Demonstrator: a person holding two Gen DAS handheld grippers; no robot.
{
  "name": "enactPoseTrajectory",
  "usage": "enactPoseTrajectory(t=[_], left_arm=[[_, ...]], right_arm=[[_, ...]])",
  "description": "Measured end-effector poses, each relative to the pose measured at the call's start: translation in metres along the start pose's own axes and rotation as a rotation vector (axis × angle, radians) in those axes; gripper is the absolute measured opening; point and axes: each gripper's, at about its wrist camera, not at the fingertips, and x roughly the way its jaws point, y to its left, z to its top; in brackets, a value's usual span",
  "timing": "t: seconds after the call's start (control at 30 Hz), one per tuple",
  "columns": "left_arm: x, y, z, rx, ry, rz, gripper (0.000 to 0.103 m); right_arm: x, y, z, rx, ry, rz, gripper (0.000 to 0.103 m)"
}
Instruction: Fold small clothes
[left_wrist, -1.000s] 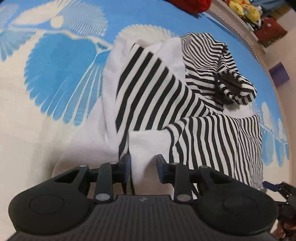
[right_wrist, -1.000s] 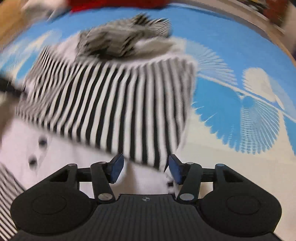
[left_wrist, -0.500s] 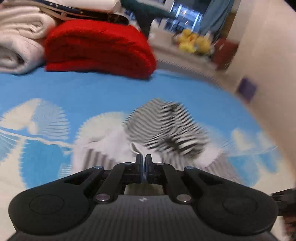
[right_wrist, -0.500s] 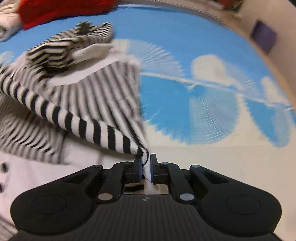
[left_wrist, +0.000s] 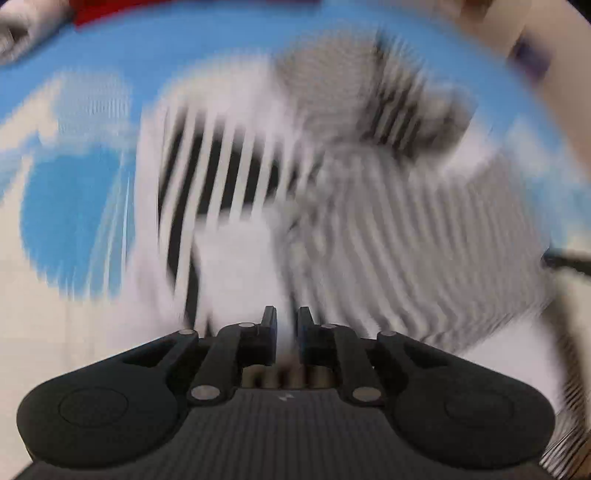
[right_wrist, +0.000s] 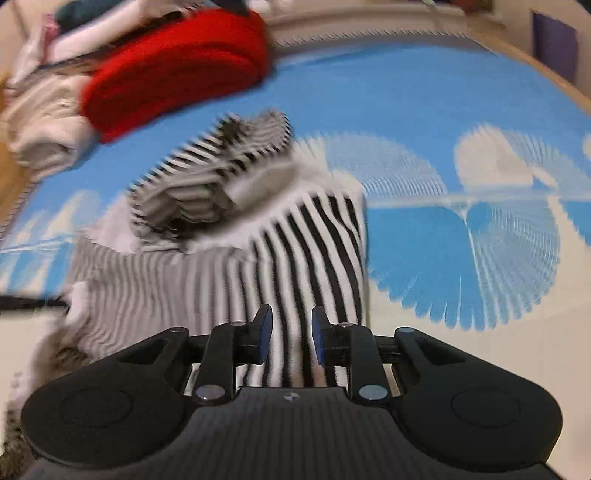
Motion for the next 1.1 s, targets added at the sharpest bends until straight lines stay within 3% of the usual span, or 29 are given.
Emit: enactPoseTrajectory(t=[0.03,0.07,0.17,0.2,0.23,0.27,0.33,0.37,0.43,0.5,0.57,0.67,0.73,0.83,0.9,1.0,1.1], left_arm=[[-0.004,-0.002,0.000,0.008,-0.029,0.004,0.015],[-0.009,-0.003,0.004,0.003,-0.033,0.009,0.016],[-0.026,-0.003,0.005,0.013,-0.148,-0.053,0.022],[-0.020,-0.005,0.003,0.036,-0.123,-0.041,0.023],[-0.006,-0.008,-0.003,0.078,-0.049,-0.002,0.023],[0.004,-0.008,-0.010,0.110,0.000,0.023,0.023],[-0.007,-0.011,-0.012,0.135,-0.038,0.041,0.024],[-0.019,-0.010,-0.009,0.119,-0.070,0.025,0.024],[-0.056,-0.006,-0.009,0.092,-0.213,-0.032,0.027],[-0.092,-0.006,-0.014,0.104,-0.357,-0.019,0.042],[-0.127,-0.009,-0.026,0.135,-0.477,-0.001,0.050],[-0.175,-0.012,-0.042,0.150,-0.566,0.000,0.058],[-0.203,-0.014,-0.050,0.158,-0.611,0.029,0.059],[-0.248,-0.019,-0.051,0.229,-0.607,0.078,0.060],[-0.278,-0.019,-0.046,0.241,-0.591,0.072,0.064],[-0.310,-0.022,-0.026,0.194,-0.495,0.032,0.065],[-0.320,-0.032,-0.003,0.154,-0.425,0.017,0.064]], right_arm=[[0.016,-0.003,-0.006,0.010,0.073,-0.054,0.024],[0.016,-0.003,-0.008,0.018,0.061,-0.055,0.024],[0.002,-0.004,-0.003,0.058,-0.013,-0.022,0.024],[0.004,-0.005,-0.008,0.059,0.001,-0.030,0.024],[0.010,-0.004,-0.014,0.044,0.045,-0.062,0.025],[0.011,-0.002,-0.019,0.011,0.027,-0.081,0.025],[0.001,0.007,-0.018,-0.012,0.022,-0.111,0.024],[-0.009,0.010,-0.015,0.005,0.002,-0.118,0.024],[-0.043,0.015,-0.010,0.028,-0.096,-0.103,0.025],[-0.077,0.024,-0.007,0.023,-0.202,-0.098,0.027],[-0.107,0.033,-0.001,0.065,-0.271,-0.111,0.029],[-0.148,0.040,0.007,0.233,-0.329,-0.045,0.038],[-0.167,0.050,0.014,0.266,-0.368,0.000,0.040],[-0.179,0.059,0.018,0.230,-0.426,0.032,0.047],[-0.172,0.057,0.015,0.223,-0.432,0.047,0.047],[-0.153,0.047,0.013,0.276,-0.333,0.045,0.047],[-0.150,0.032,0.013,0.372,-0.316,0.073,0.045]])
